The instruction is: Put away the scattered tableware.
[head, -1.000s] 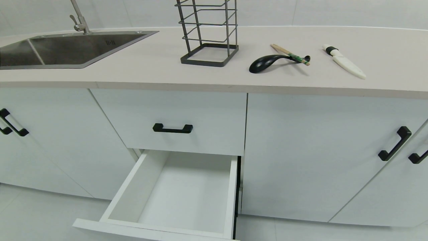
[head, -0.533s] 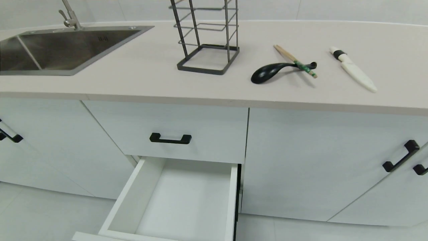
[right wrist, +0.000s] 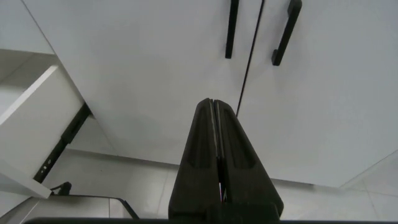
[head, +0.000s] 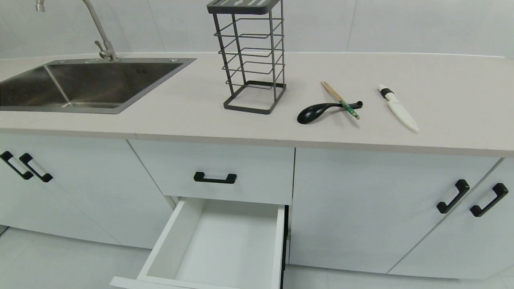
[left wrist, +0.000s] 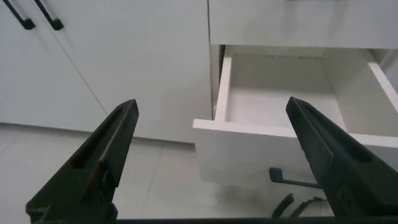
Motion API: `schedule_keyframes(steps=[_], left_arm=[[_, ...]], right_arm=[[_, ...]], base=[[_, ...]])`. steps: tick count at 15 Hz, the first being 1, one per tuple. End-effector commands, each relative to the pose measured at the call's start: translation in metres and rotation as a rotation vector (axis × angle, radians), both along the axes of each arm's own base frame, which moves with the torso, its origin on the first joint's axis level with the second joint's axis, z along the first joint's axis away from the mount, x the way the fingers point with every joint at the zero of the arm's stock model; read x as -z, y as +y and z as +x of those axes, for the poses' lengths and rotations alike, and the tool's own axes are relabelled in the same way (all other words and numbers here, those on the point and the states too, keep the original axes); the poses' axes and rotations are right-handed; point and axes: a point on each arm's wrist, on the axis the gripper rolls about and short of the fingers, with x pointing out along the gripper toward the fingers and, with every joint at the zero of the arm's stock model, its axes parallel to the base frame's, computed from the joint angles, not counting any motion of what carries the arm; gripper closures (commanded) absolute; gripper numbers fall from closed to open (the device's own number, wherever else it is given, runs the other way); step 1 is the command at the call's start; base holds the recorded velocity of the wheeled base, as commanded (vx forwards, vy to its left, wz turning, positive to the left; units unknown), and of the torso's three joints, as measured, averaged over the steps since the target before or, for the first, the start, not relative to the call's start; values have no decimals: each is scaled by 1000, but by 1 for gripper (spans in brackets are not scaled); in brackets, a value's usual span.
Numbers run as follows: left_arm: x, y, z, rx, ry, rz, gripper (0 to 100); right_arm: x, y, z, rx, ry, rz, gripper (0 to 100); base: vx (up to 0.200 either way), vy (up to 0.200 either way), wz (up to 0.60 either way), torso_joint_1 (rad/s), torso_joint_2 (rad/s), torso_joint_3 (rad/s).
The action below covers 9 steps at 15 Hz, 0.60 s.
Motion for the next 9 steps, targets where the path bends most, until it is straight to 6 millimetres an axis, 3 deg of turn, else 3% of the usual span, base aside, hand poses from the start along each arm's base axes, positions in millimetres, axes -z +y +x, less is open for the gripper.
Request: schedule_keyframes(steps=[1,5,6,7,9], left_arm=[[0,0,0,14,4,11,0],[0,-2,0,82,3,16,0],[0,-2,0,82,3,13,0],[0,-2,0,82,3,12,0],[0,-2,0,82,3,16,0]], right_arm=[[0,0,0,0,-1,-2,100],[0,0,0,0,1,0,100],[0,0,0,0,1,-2,100],[0,0,0,-2,1,0,100],[0,0,0,3,1,2,100]], base=[[0,0,0,193,-378,-168],[0,0,0,176,-450,-209],[0,0,600,56,-476,-217],[0,0,600,242,-496,-217],[0,0,0,405,-476,-225]])
